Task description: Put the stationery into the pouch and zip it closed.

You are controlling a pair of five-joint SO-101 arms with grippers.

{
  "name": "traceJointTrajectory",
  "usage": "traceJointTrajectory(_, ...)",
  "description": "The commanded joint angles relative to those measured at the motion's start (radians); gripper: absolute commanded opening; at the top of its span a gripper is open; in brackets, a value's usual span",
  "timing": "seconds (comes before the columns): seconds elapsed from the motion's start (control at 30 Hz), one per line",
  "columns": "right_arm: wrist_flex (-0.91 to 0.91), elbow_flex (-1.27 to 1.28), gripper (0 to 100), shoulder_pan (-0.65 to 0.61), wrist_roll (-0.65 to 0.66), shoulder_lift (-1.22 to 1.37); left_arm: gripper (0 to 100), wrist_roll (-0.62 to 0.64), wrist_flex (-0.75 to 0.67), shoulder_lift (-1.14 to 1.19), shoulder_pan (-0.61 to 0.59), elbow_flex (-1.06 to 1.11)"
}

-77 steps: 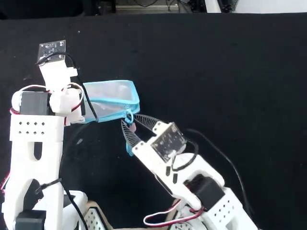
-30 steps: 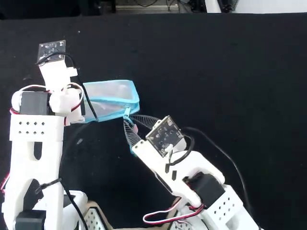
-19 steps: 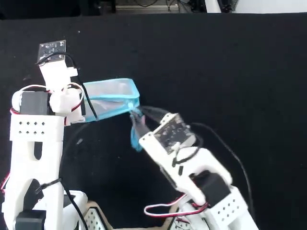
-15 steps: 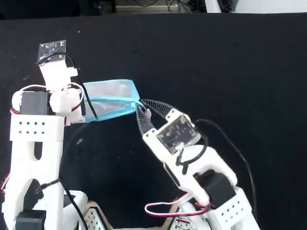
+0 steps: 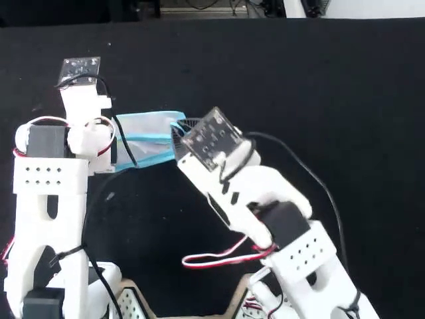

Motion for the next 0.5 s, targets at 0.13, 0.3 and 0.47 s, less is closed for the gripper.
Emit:
traceJointTrajectory(0.13,0.072,-0.097,1.1,-0.012,0.006,0.035,3,-0.014,0.021,-0.054,-0.001,-0.062)
traceJointTrajectory(0.3,0.206,-0.102,1.6,-0.014,-0.002,0.033,3,-0.012,0.02,-0.052,-0.001,-0.058)
traceJointTrajectory(0.47,0.232,-0.085,1.6,-0.017,-0.002,0.033,3,-0.011,0.02,-0.052,-0.001,-0.058)
